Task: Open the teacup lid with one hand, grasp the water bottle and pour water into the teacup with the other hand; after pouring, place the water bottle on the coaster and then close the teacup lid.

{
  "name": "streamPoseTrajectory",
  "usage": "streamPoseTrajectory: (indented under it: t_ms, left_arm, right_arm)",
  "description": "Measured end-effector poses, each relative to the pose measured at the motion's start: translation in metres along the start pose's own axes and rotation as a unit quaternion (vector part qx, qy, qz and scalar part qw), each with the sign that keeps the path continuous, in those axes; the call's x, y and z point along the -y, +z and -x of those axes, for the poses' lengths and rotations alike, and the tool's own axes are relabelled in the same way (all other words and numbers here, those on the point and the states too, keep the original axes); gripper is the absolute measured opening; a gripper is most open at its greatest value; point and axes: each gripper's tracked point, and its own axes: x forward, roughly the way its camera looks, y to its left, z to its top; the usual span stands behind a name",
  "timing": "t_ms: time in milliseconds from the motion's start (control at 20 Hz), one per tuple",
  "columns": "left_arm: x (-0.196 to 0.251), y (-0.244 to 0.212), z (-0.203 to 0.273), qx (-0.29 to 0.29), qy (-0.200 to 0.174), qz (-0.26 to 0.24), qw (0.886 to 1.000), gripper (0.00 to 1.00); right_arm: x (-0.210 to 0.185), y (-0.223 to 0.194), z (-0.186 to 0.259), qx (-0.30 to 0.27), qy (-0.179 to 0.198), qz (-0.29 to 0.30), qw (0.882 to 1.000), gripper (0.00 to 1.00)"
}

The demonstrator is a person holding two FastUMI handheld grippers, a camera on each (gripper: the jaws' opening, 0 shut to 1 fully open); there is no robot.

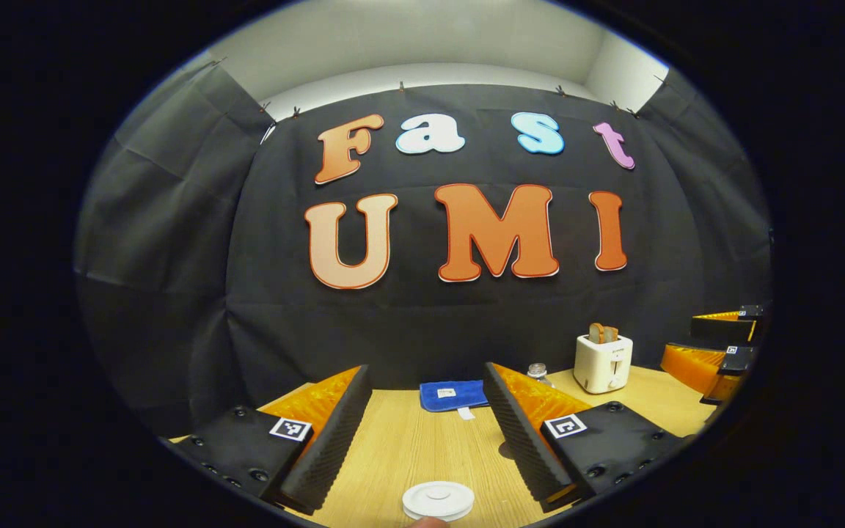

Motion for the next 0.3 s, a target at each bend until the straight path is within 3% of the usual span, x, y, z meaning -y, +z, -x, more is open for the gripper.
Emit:
streamPoseTrajectory:
  t_ms: [100,150,250,300]
  left_arm:
    - [-0.006,0.002,0.0,0.002,0.008,0.001,1.0,0.95]
    - [-0.009,0.002,-0.001,0.005,0.014,0.003,1.0,0.95]
    - [-0.012,-0.007,-0.003,0.0,0.02,0.01,1.0,0.95]
    - [-0.014,-0.011,-0.004,-0.002,0.023,0.014,1.0,0.99]
  right_arm:
    - [0.005,0.004,0.0,0.003,-0.012,-0.002,1.0,0.97]
    - [0.008,0.005,0.0,0.004,-0.018,-0.004,1.0,1.0]
    - [0.014,0.002,-0.001,-0.001,-0.033,-0.009,0.999,0.97]
    - [0.02,-0.002,-0.002,-0.004,-0.044,-0.01,0.999,0.97]
